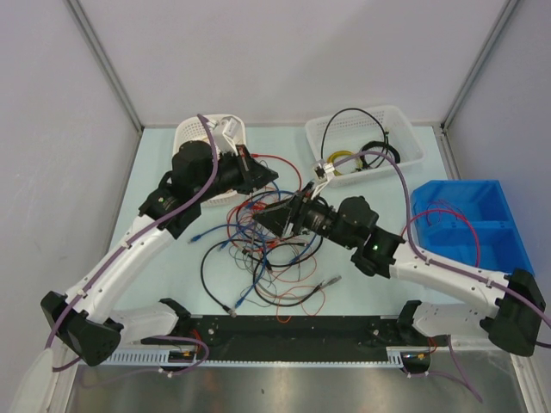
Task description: Untangle the cables
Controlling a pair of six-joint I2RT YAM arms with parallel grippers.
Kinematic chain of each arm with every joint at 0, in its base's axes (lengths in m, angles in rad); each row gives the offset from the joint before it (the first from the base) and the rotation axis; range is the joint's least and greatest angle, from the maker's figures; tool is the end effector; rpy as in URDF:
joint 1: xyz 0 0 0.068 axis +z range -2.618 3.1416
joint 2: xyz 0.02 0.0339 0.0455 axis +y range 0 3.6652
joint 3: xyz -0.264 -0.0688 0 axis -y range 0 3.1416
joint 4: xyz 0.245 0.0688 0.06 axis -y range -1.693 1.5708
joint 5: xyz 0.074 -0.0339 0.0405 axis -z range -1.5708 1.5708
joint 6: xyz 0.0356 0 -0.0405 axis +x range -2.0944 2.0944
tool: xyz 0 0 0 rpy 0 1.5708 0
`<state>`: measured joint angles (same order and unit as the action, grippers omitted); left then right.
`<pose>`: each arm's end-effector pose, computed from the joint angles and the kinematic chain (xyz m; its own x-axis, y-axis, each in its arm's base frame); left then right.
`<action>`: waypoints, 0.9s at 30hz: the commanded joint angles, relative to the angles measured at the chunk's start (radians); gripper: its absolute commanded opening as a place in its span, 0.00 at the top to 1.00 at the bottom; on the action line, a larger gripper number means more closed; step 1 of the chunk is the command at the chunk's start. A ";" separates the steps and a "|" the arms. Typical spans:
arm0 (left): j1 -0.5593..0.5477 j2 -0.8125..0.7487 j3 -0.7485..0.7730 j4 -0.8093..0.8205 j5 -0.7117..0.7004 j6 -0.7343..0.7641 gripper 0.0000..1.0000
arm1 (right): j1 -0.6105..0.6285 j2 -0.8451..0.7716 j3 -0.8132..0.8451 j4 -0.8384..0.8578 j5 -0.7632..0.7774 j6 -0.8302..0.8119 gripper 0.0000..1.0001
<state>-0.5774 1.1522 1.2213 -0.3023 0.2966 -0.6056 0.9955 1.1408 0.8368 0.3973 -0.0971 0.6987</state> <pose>0.2106 -0.1496 0.4065 -0.5920 -0.2641 -0.7615 0.5148 0.6030 -0.6094 0.1443 0.2289 0.3476 -0.5321 0.3561 -0.7682 -0.7122 0.3023 0.6335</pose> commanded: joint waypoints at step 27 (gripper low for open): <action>0.091 -0.110 0.040 -0.096 -0.128 0.023 0.00 | -0.268 -0.071 0.166 -0.300 0.108 -0.071 1.00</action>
<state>-0.5457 1.1370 1.2148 -0.3553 0.2584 -0.5926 0.8917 1.2003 0.9573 0.1989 -0.0097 0.5846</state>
